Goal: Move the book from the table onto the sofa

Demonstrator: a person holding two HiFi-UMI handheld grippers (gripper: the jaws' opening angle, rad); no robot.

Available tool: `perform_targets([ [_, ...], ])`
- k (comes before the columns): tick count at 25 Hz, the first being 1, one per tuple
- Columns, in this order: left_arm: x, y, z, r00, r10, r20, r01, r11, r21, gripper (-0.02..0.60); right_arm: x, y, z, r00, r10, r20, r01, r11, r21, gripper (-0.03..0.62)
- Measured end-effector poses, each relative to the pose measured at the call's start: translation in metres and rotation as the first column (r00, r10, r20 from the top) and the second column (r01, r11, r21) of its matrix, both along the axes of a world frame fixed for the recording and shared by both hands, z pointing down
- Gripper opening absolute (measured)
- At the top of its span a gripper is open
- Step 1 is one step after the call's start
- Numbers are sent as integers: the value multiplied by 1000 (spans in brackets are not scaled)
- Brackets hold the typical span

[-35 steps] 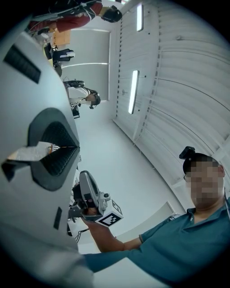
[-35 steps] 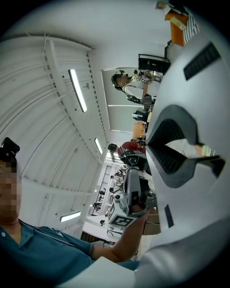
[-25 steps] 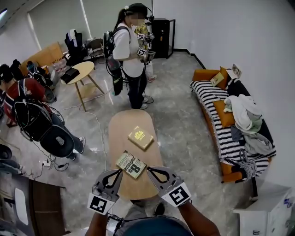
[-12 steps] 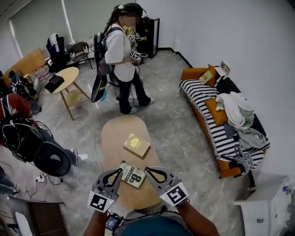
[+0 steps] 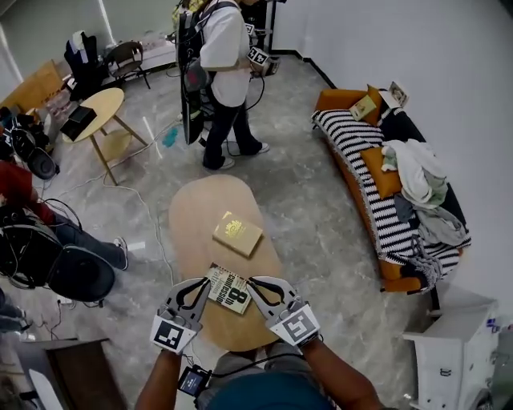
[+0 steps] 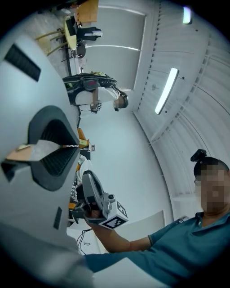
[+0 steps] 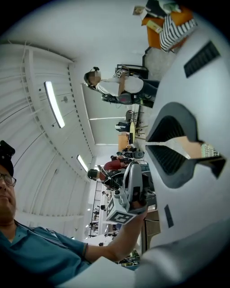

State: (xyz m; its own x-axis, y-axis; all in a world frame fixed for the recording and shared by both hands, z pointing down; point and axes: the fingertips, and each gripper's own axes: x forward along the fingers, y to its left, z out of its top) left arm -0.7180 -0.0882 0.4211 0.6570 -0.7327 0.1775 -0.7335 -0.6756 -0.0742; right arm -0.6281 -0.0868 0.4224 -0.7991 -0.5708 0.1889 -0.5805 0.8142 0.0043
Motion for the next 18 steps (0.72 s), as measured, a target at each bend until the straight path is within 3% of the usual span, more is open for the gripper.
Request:
perform_targets([
  [7, -20, -41, 94, 998, -30, 51, 37, 989, -142, 11, -17, -32, 87, 999, -28, -29, 24, 991, -132, 106],
  [10, -28, -51, 144, 996, -36, 81, 52, 977, -206, 87, -24, -37, 134, 998, -37, -59, 26, 983, -181, 141],
  [14, -40, -58, 216, 991, -48, 124, 85, 945, -316, 141, -26, -41, 208, 992, -50, -112, 19, 963, -268, 175],
  [18, -56, -57, 279, 986, -51, 160, 116, 897, -427, 177, -30, -40, 266, 987, -49, -153, -12, 927, -376, 221],
])
